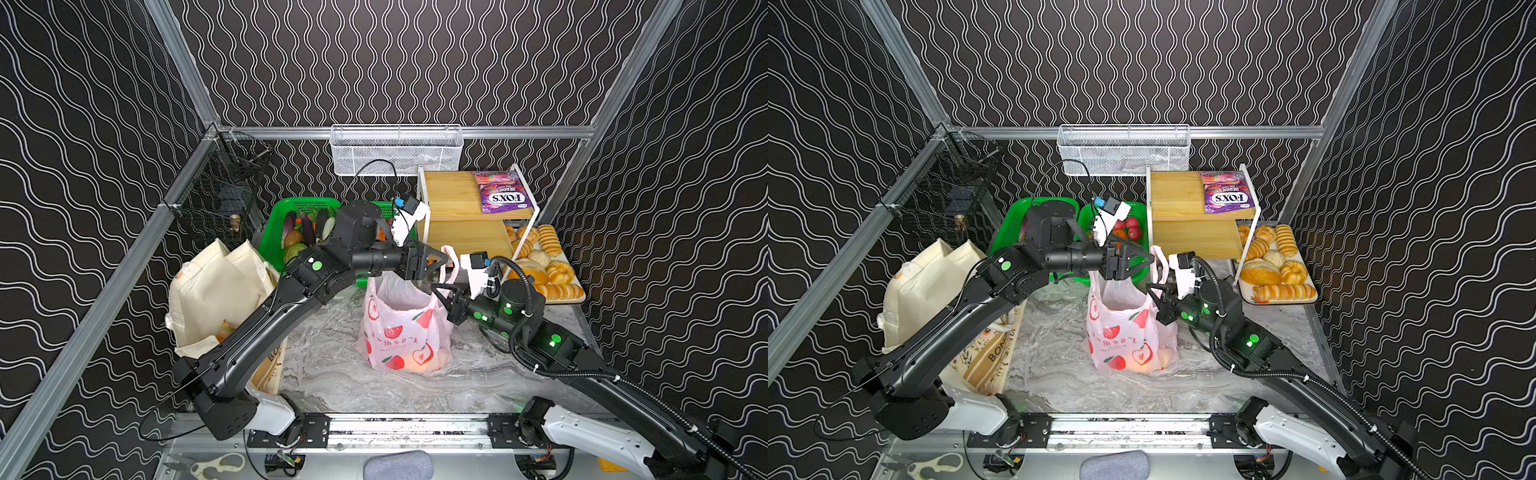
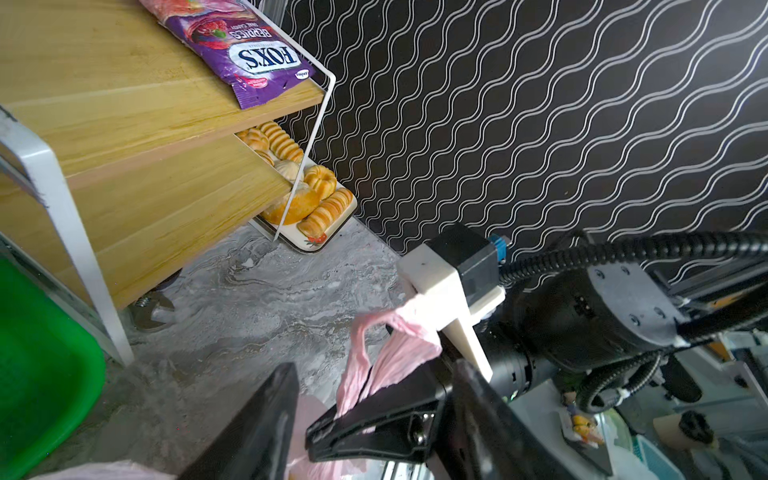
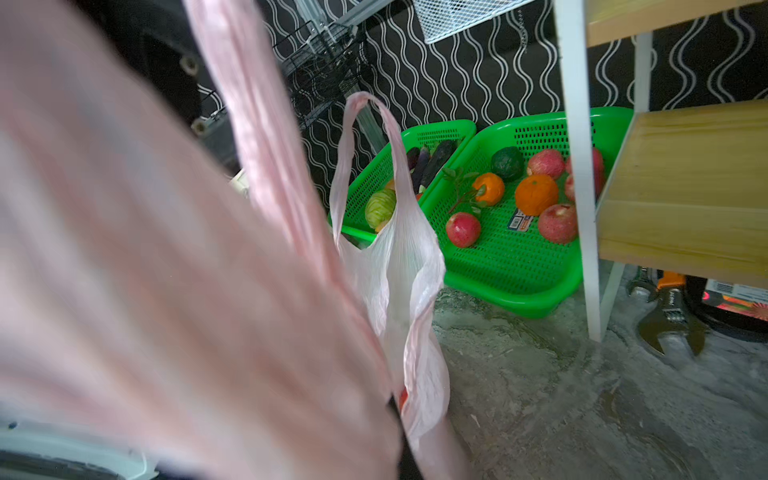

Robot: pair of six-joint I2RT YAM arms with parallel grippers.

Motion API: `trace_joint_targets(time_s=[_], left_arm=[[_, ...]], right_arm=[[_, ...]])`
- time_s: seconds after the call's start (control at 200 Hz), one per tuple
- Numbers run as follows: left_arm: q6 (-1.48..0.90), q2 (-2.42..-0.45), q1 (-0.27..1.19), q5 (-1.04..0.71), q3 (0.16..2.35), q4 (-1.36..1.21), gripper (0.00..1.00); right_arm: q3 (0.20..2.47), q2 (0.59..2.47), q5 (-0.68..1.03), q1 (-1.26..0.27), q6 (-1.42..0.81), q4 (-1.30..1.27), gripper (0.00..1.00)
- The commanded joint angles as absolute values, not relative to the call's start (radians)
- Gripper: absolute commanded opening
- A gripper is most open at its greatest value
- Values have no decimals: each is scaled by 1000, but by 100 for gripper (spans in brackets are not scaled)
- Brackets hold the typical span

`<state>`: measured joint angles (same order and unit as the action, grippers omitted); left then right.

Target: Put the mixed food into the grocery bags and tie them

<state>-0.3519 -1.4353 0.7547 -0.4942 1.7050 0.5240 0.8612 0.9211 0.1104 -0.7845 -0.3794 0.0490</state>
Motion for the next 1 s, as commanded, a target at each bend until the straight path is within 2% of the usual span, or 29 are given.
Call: trace_joint_targets(time_s=[0.0, 0.125, 0.36, 0.471, 0.541, 0.691, 0.731, 0.836, 0.971, 0.996], left_arm=[[-225, -1449, 755, -536, 1732, 593, 66], [-192, -1458, 756, -512, 1744, 615, 66], [-247, -1443, 755, -583, 1713, 504, 54], [-265, -1427, 755, -588, 1685, 463, 52], [-270, -1422, 755, -589, 1676, 456, 32], [-277, -1411, 755, -557, 1678, 480, 5], [-294, -1401, 755, -539, 1670, 466, 0], [-397, -1365, 755, -481, 1629, 400, 0], [-534, -1324, 756, -468, 1557, 290, 0], [-551, -1320, 758, -469, 1543, 275, 0]], right_arm=[[876, 929, 182, -785, -316, 37, 4], [896, 940, 225, -785, -296, 62, 5], [907, 945, 259, -785, -294, 107, 5], [907, 943, 265, -785, -288, 123, 5], [905, 939, 264, -786, -293, 124, 6], [898, 932, 241, -785, -300, 126, 9], [896, 930, 235, -786, -302, 124, 12], [892, 921, 209, -785, -299, 123, 20], [912, 929, 167, -793, -308, 118, 43], [915, 929, 153, -797, -305, 114, 44]])
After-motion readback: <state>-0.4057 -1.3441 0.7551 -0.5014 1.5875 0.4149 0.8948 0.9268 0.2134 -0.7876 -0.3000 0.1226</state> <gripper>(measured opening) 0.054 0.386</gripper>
